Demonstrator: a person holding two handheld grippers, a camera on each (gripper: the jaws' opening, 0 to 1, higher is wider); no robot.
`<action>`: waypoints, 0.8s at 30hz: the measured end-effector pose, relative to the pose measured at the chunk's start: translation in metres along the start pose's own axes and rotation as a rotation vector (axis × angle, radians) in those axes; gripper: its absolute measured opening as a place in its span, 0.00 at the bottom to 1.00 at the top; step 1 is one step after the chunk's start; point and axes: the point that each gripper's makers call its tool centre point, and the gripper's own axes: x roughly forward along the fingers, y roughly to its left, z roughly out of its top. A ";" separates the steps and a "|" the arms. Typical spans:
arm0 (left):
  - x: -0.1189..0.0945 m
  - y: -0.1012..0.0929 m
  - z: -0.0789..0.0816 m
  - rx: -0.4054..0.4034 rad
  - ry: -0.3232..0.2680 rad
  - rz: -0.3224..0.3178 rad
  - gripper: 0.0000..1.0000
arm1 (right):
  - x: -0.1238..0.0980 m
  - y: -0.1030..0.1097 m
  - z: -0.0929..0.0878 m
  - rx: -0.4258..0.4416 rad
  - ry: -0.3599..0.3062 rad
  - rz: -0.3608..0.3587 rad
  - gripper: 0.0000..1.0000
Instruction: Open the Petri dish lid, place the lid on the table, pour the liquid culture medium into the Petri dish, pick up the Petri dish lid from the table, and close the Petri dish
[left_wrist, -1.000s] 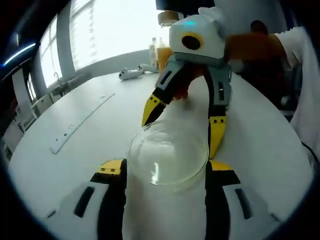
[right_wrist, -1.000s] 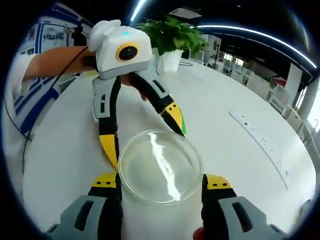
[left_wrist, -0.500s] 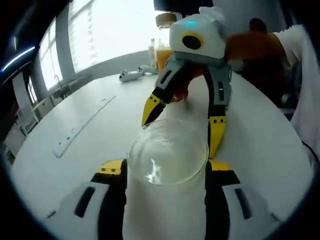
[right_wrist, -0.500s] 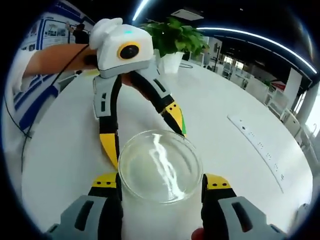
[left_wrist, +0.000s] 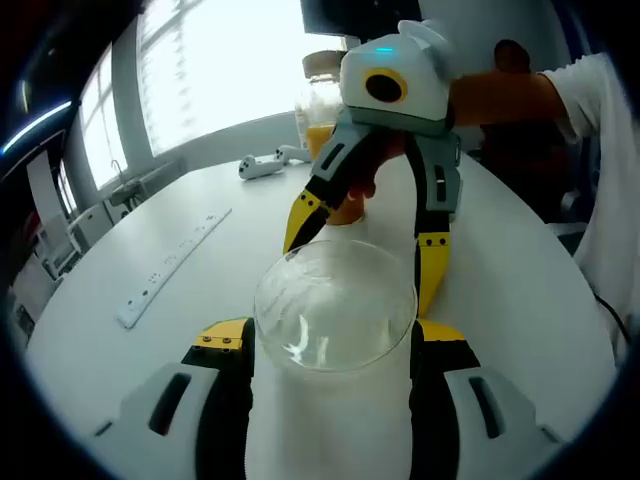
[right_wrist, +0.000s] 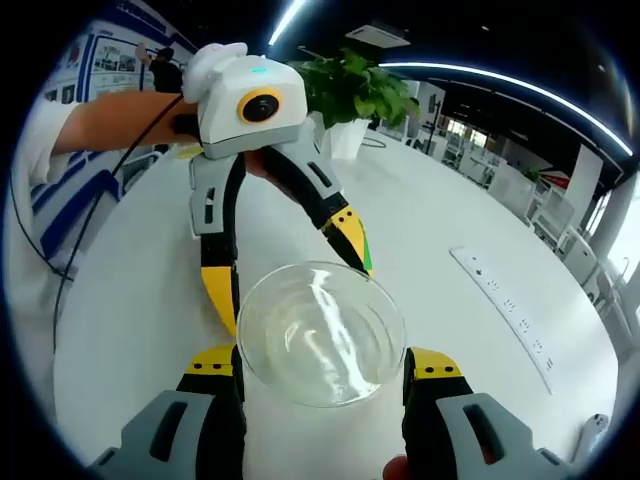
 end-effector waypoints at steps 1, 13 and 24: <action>-0.001 -0.001 0.002 -0.003 -0.004 0.002 0.54 | -0.002 0.001 0.001 -0.003 -0.001 0.000 0.59; -0.012 -0.039 0.007 -0.009 -0.017 0.000 0.53 | -0.013 0.032 0.002 -0.006 0.012 0.018 0.59; -0.014 -0.077 0.005 -0.001 -0.030 -0.011 0.53 | -0.022 0.064 -0.013 0.008 0.016 0.036 0.59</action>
